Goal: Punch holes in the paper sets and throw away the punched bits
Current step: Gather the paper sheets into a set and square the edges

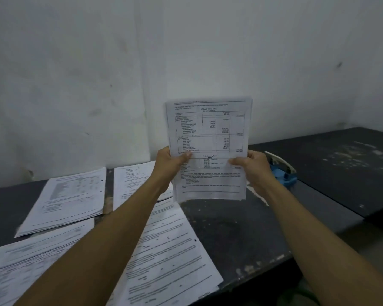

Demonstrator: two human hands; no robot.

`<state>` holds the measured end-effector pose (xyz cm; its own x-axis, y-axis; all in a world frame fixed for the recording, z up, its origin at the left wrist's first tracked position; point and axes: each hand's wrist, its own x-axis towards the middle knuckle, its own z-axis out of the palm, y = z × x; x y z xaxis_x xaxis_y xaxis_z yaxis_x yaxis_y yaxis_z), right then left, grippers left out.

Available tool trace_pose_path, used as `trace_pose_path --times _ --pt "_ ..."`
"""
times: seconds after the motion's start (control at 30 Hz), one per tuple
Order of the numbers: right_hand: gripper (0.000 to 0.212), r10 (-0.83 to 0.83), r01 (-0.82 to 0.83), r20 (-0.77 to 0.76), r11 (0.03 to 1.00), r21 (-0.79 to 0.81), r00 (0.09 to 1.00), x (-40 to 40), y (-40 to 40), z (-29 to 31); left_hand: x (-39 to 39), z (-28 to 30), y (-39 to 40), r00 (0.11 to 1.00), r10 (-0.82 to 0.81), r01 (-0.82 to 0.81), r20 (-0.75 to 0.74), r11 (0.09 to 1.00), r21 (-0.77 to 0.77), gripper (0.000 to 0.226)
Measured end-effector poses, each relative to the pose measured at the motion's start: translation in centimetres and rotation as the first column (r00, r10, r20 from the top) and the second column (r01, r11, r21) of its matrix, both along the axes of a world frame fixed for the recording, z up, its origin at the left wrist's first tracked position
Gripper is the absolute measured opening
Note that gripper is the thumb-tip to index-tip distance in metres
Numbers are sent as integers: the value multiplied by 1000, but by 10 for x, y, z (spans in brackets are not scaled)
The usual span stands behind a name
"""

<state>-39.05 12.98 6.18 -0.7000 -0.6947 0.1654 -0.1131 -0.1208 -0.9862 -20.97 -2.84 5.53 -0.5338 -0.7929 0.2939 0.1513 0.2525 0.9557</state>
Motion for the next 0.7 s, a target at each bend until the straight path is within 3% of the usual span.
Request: trace_pose_path --times 0.27,0.5,0.7 --pt "24 -96 95 -40 995 -25 995 -20 26 -9 -33 1 25 998 49 -47 28 997 -61 29" --pt "26 -301 268 -130 937 -223 945 -9 28 9 -48 22 35 992 86 -98 -89 984 -147 27" --pt "19 -342 335 -71 938 -91 937 5 27 -40 -51 -25 50 996 88 -88 -1 995 -49 30"
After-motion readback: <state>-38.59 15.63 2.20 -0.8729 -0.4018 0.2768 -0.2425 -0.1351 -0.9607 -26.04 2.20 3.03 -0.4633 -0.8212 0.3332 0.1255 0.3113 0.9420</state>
